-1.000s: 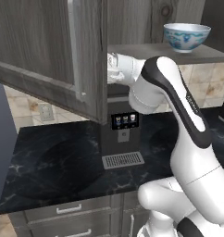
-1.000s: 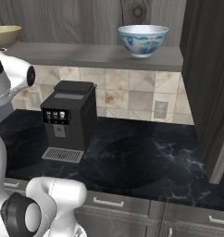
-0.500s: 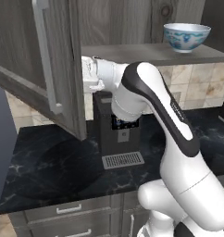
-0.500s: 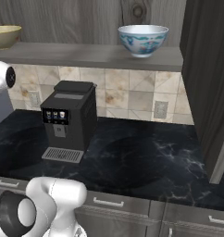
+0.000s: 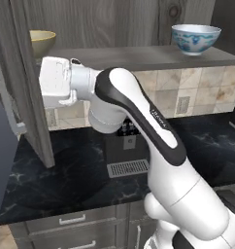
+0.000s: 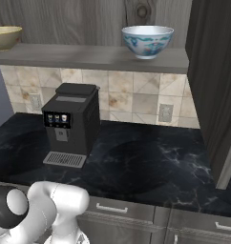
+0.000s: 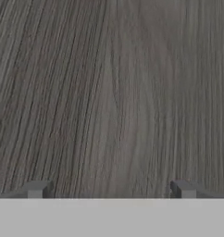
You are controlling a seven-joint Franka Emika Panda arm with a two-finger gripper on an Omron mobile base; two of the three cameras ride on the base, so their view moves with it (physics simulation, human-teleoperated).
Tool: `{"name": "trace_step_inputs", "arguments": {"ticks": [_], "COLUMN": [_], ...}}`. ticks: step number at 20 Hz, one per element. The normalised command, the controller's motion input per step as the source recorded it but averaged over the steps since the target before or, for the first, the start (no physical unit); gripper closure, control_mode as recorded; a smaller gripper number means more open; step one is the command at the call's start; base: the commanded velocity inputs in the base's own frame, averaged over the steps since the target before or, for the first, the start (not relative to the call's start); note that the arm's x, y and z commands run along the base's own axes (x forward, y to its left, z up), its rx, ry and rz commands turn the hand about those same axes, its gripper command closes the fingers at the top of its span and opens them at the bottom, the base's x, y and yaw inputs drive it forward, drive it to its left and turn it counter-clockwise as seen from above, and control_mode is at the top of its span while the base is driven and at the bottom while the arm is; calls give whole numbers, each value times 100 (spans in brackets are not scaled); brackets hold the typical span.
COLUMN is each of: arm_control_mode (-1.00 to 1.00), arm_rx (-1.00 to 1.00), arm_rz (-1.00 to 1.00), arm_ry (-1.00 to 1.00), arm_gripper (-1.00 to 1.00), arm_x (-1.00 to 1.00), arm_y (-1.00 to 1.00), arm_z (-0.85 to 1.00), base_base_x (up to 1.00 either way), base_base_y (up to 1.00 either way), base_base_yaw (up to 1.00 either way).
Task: Move the bowls from the cabinet to the plates on the dining table.
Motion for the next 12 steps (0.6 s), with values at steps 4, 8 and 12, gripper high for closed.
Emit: {"name": "trace_step_inputs", "arguments": {"ticks": [4, 8, 12], "arm_control_mode": [-100, -100, -100], "arm_rx": [-3, -7, -6], "arm_rz": [-2, 0, -4], "arm_ry": [-14, -4, 3], "arm_gripper": [-100, -100, -100], "arm_x": [1, 11, 29], "arm_y": [59, 60, 40], "arm_z": [-3, -13, -10], "base_base_x": [0, 0, 0], "base_base_y": [0, 0, 0], "base_base_yaw": [0, 0, 0]}}
